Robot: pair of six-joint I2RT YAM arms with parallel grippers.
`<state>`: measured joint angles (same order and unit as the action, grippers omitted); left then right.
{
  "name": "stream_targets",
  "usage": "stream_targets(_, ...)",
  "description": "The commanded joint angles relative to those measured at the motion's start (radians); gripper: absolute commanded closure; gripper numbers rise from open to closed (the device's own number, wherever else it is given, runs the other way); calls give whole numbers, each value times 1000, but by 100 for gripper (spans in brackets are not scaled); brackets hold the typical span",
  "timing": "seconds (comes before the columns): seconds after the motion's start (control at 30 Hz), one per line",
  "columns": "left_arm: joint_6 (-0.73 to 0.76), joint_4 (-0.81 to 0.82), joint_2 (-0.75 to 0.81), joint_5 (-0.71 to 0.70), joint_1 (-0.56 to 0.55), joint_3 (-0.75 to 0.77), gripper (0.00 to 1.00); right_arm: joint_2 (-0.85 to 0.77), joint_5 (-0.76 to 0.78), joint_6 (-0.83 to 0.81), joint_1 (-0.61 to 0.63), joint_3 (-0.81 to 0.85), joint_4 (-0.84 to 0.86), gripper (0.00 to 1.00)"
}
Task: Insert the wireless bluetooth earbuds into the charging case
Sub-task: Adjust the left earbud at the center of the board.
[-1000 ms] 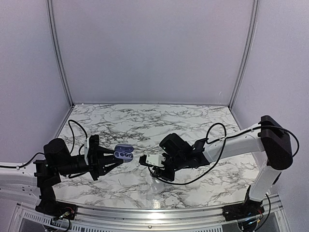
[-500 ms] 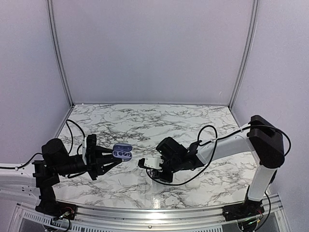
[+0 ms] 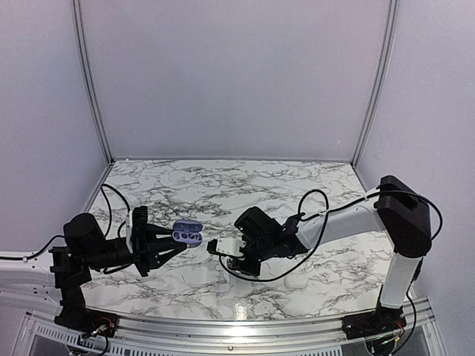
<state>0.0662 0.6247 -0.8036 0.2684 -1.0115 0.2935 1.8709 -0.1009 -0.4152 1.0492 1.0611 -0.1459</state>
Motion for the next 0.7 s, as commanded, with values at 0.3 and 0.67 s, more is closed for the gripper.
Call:
stream_targets(0.3, -5, 41, 24, -9, 7, -10, 100, -75, -110, 94, -47, -5, 61, 69)
stream_targets(0.67, -1, 41, 9, -3, 7, -1, 100, -121, -84, 132, -104, -49, 5, 68)
